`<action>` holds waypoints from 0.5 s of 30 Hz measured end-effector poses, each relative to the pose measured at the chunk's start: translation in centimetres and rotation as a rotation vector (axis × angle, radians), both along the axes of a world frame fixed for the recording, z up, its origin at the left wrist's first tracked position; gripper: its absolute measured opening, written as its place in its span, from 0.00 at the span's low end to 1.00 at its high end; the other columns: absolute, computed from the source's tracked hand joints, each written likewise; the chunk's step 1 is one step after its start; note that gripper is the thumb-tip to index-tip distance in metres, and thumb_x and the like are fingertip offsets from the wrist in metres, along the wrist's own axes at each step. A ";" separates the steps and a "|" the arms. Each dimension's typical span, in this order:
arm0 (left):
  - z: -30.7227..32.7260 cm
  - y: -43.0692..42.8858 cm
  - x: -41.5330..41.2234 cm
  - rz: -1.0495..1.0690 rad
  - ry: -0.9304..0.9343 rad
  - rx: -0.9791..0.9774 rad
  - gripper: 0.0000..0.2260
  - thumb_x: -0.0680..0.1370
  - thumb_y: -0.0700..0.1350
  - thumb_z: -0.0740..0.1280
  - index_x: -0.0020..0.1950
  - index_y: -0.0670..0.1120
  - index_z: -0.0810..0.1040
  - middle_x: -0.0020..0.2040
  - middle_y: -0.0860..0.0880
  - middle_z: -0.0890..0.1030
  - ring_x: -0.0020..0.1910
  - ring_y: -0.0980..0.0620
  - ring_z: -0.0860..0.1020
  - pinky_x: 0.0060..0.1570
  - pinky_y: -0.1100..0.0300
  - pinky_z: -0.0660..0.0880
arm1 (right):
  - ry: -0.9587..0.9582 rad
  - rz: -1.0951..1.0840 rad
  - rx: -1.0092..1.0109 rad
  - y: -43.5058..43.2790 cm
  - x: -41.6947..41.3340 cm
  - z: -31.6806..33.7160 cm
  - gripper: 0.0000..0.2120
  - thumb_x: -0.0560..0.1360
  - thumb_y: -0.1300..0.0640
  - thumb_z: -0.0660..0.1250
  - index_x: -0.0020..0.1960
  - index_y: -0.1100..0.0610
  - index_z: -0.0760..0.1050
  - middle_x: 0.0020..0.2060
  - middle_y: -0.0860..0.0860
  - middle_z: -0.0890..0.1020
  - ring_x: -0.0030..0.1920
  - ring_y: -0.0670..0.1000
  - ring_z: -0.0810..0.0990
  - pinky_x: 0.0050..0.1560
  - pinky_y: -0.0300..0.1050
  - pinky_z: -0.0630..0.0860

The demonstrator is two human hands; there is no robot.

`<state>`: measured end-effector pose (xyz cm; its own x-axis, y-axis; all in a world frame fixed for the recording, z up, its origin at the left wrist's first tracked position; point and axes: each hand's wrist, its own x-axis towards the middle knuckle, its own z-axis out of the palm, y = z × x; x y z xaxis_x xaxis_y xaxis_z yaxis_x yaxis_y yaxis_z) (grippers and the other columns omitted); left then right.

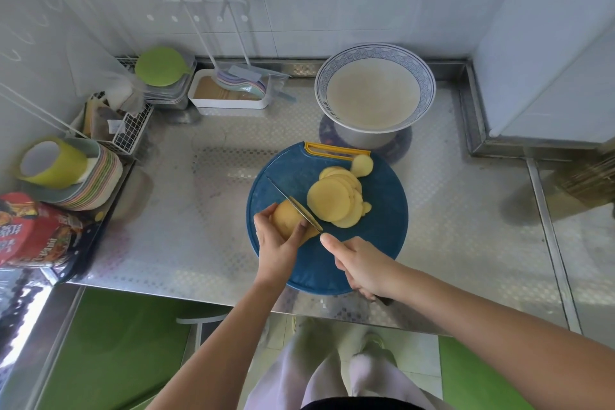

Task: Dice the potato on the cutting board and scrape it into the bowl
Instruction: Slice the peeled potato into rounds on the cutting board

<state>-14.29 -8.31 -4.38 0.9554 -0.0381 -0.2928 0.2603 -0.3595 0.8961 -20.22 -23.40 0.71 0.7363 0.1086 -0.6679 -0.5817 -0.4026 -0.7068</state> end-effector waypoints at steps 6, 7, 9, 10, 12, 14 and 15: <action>-0.1 0.0 -0.2 -0.005 -0.026 0.011 0.23 0.75 0.48 0.70 0.62 0.53 0.60 0.63 0.51 0.67 0.64 0.50 0.68 0.67 0.48 0.69 | 0.029 0.000 -0.027 0.2 0.6 -0.3 0.28 0.81 0.35 0.49 0.32 0.54 0.55 0.16 0.43 0.57 0.16 0.45 0.57 0.26 0.43 0.59; -0.1 -0.1 -0.2 -0.005 -0.029 0.011 0.23 0.75 0.48 0.70 0.62 0.53 0.59 0.63 0.51 0.66 0.64 0.50 0.68 0.67 0.48 0.69 | 0.039 -0.004 -0.031 0.2 0.8 -0.3 0.28 0.81 0.35 0.49 0.32 0.54 0.56 0.15 0.43 0.57 0.15 0.45 0.58 0.26 0.43 0.59; 0.0 -0.2 -0.1 -0.007 -0.030 0.008 0.23 0.76 0.48 0.70 0.63 0.53 0.59 0.63 0.51 0.66 0.63 0.51 0.68 0.67 0.48 0.69 | 0.056 -0.013 -0.025 0.2 1.2 -0.2 0.28 0.81 0.34 0.50 0.33 0.54 0.56 0.14 0.43 0.58 0.14 0.44 0.58 0.26 0.42 0.59; 0.0 -0.2 -0.1 -0.007 -0.031 0.007 0.23 0.75 0.48 0.70 0.63 0.53 0.60 0.63 0.51 0.66 0.63 0.51 0.68 0.67 0.48 0.69 | 0.068 -0.021 -0.016 0.2 1.4 -0.2 0.27 0.81 0.34 0.50 0.33 0.54 0.56 0.15 0.43 0.58 0.15 0.44 0.57 0.26 0.42 0.59; 0.1 -0.3 -0.4 -0.011 -0.047 0.018 0.23 0.75 0.48 0.70 0.63 0.53 0.60 0.63 0.51 0.66 0.63 0.51 0.68 0.67 0.49 0.68 | 0.097 -0.041 -0.014 0.3 1.9 -0.6 0.27 0.80 0.33 0.50 0.33 0.53 0.56 0.17 0.45 0.60 0.17 0.47 0.57 0.25 0.40 0.58; 0.1 -0.3 -1.0 -0.017 -0.065 0.022 0.24 0.75 0.48 0.71 0.63 0.53 0.59 0.63 0.51 0.66 0.64 0.51 0.67 0.65 0.52 0.68 | 0.126 -0.042 -0.064 0.3 2.1 -1.5 0.27 0.80 0.32 0.49 0.34 0.52 0.56 0.21 0.50 0.65 0.19 0.49 0.61 0.24 0.39 0.62; 0.3 -0.3 -1.3 -0.020 -0.060 0.009 0.25 0.74 0.49 0.72 0.63 0.54 0.59 0.63 0.51 0.65 0.63 0.51 0.67 0.64 0.54 0.69 | 0.130 -0.040 -0.086 0.3 1.9 -1.9 0.26 0.80 0.32 0.49 0.34 0.51 0.57 0.23 0.52 0.66 0.19 0.50 0.62 0.25 0.40 0.64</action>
<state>-15.61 -8.63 -4.12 0.9703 -0.0554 -0.2356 0.1988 -0.3725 0.9065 -18.28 -23.13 -1.23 0.6454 0.0194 -0.7636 -0.6832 -0.4325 -0.5884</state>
